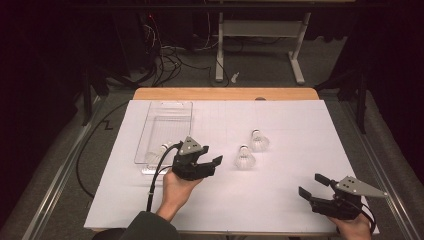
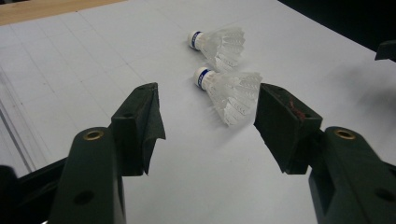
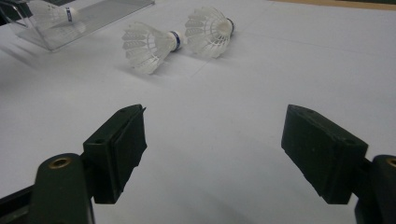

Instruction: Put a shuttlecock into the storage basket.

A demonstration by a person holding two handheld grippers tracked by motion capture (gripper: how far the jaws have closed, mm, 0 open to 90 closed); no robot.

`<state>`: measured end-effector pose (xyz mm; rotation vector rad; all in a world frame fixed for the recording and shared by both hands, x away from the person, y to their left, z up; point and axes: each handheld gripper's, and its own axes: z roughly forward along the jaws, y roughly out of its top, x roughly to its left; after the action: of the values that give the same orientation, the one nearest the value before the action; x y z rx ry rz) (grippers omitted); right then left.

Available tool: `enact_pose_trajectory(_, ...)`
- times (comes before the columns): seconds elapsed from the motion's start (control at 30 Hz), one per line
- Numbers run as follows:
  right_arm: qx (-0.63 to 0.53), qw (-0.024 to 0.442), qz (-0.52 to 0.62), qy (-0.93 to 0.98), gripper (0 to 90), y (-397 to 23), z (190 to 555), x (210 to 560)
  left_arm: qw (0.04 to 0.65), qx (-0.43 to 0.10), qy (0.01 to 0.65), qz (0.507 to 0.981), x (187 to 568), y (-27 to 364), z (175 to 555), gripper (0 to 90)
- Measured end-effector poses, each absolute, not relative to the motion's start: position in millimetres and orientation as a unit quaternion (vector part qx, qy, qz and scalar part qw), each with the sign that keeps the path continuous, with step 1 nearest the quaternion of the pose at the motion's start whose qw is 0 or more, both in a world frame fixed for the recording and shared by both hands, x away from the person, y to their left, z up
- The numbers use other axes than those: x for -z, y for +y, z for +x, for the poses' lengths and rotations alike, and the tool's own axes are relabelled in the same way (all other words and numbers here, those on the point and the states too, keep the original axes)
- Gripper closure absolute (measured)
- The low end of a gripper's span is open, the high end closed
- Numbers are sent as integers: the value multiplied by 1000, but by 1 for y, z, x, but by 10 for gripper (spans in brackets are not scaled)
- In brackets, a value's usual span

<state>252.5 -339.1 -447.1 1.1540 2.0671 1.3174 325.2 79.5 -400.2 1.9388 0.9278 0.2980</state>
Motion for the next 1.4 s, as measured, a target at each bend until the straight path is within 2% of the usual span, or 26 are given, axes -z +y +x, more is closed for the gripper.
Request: enact_pose_trajectory(1.4,-476,213,416,744,222,-339,253,447,466,-115,371,795,401,59,341,410)
